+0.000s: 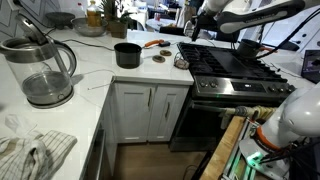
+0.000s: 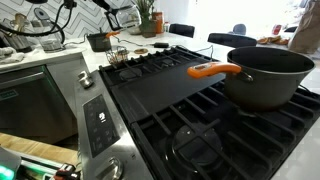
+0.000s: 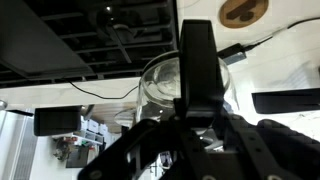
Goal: Put the transparent kettle on the stove
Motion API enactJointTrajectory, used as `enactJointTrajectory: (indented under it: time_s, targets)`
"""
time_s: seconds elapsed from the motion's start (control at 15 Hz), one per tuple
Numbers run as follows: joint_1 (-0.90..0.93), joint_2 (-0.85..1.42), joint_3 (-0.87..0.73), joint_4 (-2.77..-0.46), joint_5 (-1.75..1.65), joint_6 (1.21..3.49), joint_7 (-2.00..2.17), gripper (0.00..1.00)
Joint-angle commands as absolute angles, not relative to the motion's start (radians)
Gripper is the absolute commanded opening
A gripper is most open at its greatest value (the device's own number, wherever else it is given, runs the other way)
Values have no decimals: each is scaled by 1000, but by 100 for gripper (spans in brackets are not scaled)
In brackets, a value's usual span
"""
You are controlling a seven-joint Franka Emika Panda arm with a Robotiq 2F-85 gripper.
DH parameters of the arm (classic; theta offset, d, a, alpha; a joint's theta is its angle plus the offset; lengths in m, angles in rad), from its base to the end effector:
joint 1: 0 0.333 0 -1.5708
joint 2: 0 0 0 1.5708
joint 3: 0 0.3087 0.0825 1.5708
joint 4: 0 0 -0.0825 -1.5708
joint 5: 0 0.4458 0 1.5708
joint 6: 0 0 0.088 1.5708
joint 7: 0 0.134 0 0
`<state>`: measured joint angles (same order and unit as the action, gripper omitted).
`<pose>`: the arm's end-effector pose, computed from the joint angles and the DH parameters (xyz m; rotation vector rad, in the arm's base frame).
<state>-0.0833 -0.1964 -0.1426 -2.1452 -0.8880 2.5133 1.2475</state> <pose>0.5953 -0.1459 0.4991 2.3463 -1.1199 1.0909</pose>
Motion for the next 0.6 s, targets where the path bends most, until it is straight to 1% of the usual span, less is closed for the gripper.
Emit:
enactJointTrajectory:
  time_s: [0.0, 0.53]
  targets:
    - [-157, -243, -135, -2224, -900, 2504, 1263, 7]
    - [-240, -299, -160, -2354, -872, 2528, 1268, 7]
